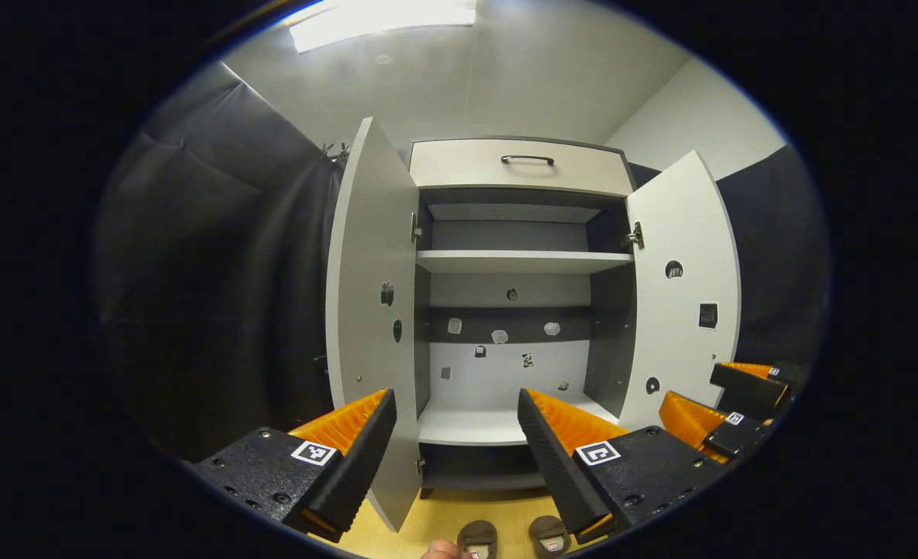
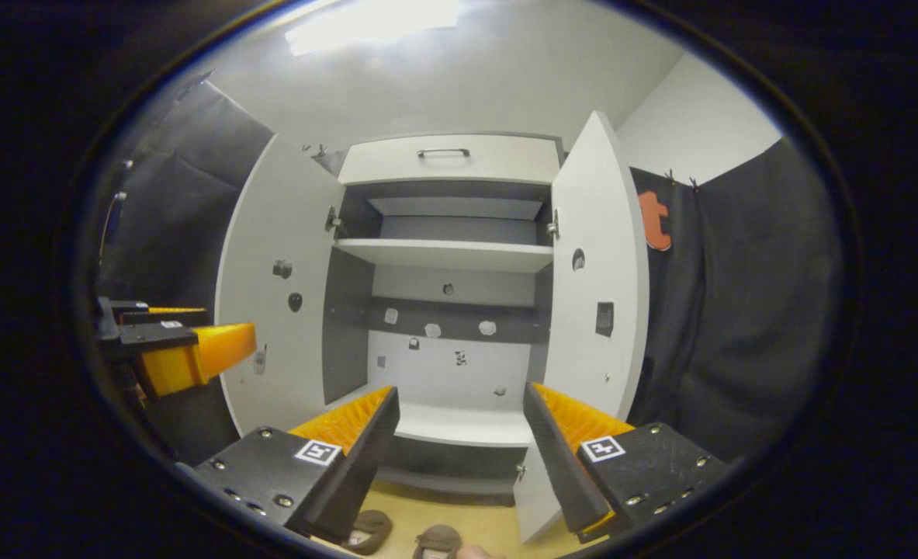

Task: Grab one shoe with the right hand and put it into the shoe cabinet, grab the other shoe with the left hand and put it into the shoe cabinet; then close the right door with the right hand and the left door with the left hand.

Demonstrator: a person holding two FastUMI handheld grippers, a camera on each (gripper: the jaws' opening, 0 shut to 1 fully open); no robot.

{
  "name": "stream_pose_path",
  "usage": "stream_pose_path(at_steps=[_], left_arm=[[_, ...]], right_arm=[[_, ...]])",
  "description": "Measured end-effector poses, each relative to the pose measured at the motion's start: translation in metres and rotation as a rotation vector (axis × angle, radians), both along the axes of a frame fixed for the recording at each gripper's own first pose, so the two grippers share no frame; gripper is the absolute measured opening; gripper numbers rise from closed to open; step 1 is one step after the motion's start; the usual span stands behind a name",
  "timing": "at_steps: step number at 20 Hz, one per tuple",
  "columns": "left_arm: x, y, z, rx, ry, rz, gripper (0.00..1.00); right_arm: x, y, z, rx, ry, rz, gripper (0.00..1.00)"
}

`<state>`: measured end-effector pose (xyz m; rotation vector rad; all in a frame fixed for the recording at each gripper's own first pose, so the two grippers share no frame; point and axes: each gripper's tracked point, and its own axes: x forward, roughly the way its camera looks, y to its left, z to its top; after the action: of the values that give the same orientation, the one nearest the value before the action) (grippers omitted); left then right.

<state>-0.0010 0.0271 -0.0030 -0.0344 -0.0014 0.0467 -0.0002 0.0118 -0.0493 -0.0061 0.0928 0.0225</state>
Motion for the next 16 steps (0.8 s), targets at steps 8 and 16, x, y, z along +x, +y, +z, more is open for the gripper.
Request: stream_pose_path(at_steps=[8, 16], left_arm=[[-0.007, 0.020, 0.002, 0.006, -0.006, 0.035, 0.94], [-0.014, 0.053, -0.007, 0.007, 0.021, 0.092, 0.96]], right_arm=[[-0.021, 0.029, -0.149, -0.021, 0.324, 0.080, 0.96], [-0.051, 0.048, -0.314, -0.036, 0.614, 0.121, 0.97]])
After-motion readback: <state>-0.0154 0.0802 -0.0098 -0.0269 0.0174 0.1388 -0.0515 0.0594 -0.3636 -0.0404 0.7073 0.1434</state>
